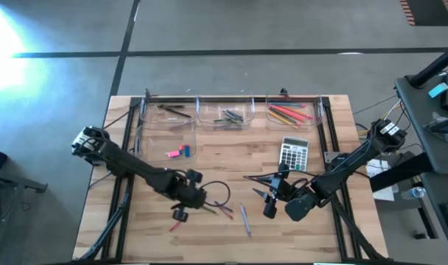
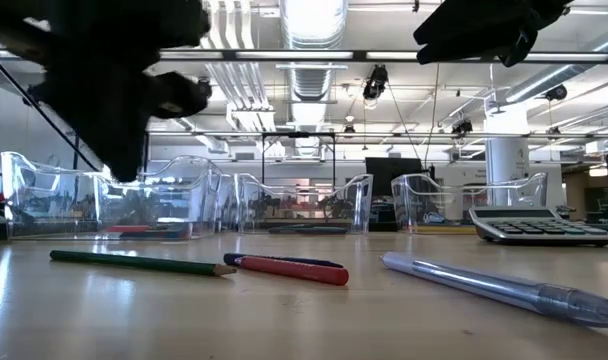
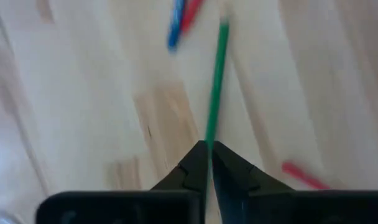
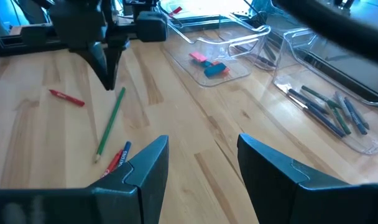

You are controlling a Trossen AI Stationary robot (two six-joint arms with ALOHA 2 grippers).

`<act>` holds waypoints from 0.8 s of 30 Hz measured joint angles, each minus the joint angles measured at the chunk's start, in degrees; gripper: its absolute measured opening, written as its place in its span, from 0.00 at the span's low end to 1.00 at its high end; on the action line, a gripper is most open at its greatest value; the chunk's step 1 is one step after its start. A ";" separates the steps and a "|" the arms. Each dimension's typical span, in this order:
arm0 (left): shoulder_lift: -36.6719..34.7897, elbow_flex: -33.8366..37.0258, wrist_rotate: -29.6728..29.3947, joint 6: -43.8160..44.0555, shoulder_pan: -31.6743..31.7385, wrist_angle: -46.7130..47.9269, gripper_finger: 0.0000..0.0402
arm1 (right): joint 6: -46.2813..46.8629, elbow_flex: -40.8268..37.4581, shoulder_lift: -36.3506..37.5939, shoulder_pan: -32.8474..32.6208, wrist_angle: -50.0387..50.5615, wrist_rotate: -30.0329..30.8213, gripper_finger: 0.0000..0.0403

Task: Sort crayons/erasers/pens/pencils in bins
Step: Put the green pencil into the top right transparent bin

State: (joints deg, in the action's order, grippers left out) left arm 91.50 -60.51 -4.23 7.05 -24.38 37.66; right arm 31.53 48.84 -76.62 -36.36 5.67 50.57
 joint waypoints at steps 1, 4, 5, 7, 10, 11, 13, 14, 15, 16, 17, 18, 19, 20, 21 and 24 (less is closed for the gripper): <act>-0.13 0.45 0.64 0.36 -0.02 1.15 0.04 | 0.00 0.00 0.00 0.00 -0.01 0.01 0.45; -0.15 2.60 1.80 2.55 -0.24 2.05 0.13 | 0.00 0.00 0.00 0.00 0.00 -0.01 0.45; -0.15 3.23 1.92 2.98 -0.28 2.15 0.17 | -0.01 0.00 0.00 0.00 -0.01 -0.01 0.45; -0.10 4.30 1.93 3.15 -0.33 2.05 0.23 | 0.00 0.00 0.00 0.00 0.00 -0.01 0.45; -0.10 5.82 1.93 3.19 -0.35 1.83 0.30 | 0.00 0.00 0.00 0.00 -0.02 -0.01 0.45; 0.07 6.32 1.93 3.26 -0.34 1.81 0.31 | 0.00 0.00 0.00 0.00 -0.01 -0.01 0.45; 0.64 7.40 1.80 3.73 -0.35 1.80 0.32 | 0.00 0.00 0.00 0.00 -0.02 -0.01 0.45; 1.09 7.76 1.60 4.32 -0.35 1.98 0.32 | 0.00 0.00 0.00 0.00 -0.02 -0.01 0.45; 1.54 8.10 1.36 4.56 -0.35 1.85 0.32 | 0.00 0.00 0.00 0.00 -0.04 -0.01 0.45; 1.96 8.39 1.08 4.62 -0.35 1.78 0.32 | 0.00 0.00 0.00 0.00 -0.02 -0.01 0.45; 2.43 8.57 0.98 4.67 -0.35 1.82 0.32 | 0.00 0.00 0.00 0.00 -0.02 -0.01 0.45; 2.82 8.64 1.04 4.76 -0.35 1.74 0.32 | 0.00 0.00 0.00 0.00 -0.04 -0.01 0.45; 3.18 8.70 0.98 4.80 -0.33 1.56 0.32 | 0.00 0.00 0.00 0.00 -0.03 -0.01 0.45; 3.57 8.72 0.92 4.80 -0.35 1.32 0.32 | 0.00 0.00 0.00 0.00 -0.04 -0.01 0.45; 3.99 8.84 0.81 4.79 -0.35 0.93 0.32 | 0.00 0.00 0.00 0.00 -0.05 -0.01 0.45; 5.36 9.09 0.70 4.61 -0.33 -0.02 0.32 | 0.00 0.00 0.00 0.00 -0.11 -0.01 0.45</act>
State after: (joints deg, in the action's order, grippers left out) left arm 96.85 -51.42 -3.53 11.66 -24.71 37.64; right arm 31.53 48.84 -76.62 -36.36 5.56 50.57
